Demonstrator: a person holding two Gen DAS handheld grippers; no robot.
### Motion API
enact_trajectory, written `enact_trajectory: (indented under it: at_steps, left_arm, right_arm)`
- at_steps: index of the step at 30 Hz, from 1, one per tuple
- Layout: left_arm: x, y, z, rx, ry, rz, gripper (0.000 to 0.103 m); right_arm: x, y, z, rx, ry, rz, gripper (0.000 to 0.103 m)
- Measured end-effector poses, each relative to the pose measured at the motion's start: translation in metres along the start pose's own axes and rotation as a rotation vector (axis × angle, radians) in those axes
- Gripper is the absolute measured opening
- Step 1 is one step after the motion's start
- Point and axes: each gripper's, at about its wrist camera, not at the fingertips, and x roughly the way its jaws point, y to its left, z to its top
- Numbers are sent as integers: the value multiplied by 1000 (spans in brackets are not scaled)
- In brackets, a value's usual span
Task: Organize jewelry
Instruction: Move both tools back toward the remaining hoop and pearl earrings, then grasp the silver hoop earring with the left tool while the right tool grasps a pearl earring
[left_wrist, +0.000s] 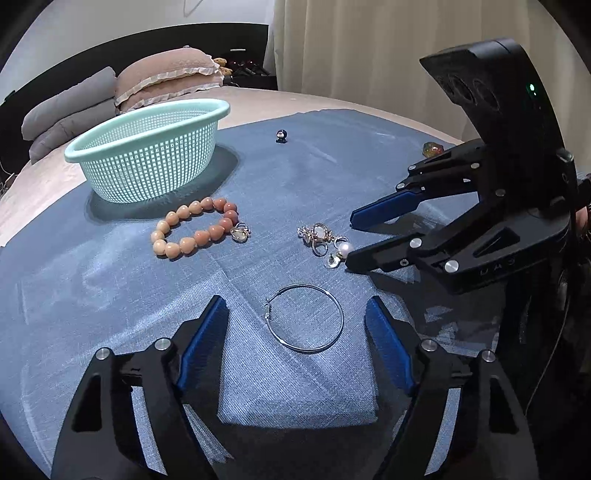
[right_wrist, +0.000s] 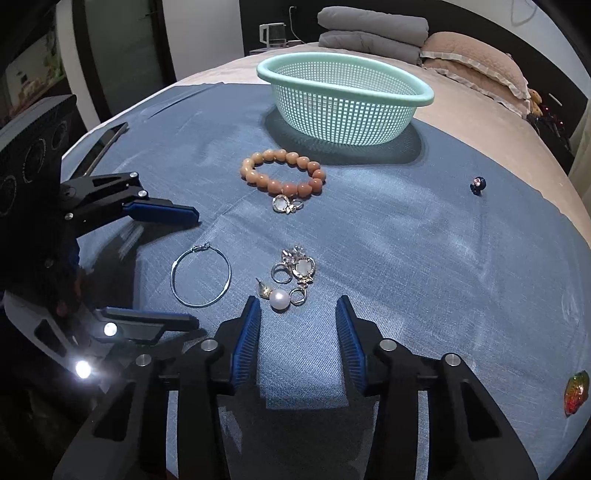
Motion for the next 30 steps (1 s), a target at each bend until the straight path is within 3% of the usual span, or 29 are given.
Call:
enact_trajectory:
  at_steps: [4, 6, 9, 13, 15, 28, 29, 30]
  left_arm:
    - [1, 2, -1, 1, 1, 6, 64]
    - [2, 5, 1, -6, 3, 3, 51]
    - [1, 7, 0, -10, 4, 8, 44]
    - [1, 4, 1, -5, 4, 14, 44]
    - [2, 5, 2, -8, 6, 11, 43]
    - [-14, 9, -1, -71, 8, -8, 43]
    - [-15, 10, 0, -69, 14, -10, 16]
    - [-15, 12, 1, -71, 30, -13, 11]
  right_arm:
    - [-1, 2, 1, -5, -12, 24, 27]
    - [-2, 5, 1, -20, -15, 34, 23]
    - [-1, 10, 1, -45, -11, 39, 21]
    - [2, 12, 3, -50, -18, 28, 21]
    - [4, 12, 4, -50, -15, 16, 11]
    - [-26, -6, -4, 4, -45, 14, 11]
    - [-28, -9, -3, 6, -44, 3, 11]
    - [-30, -11, -1, 9, -49, -9, 11]
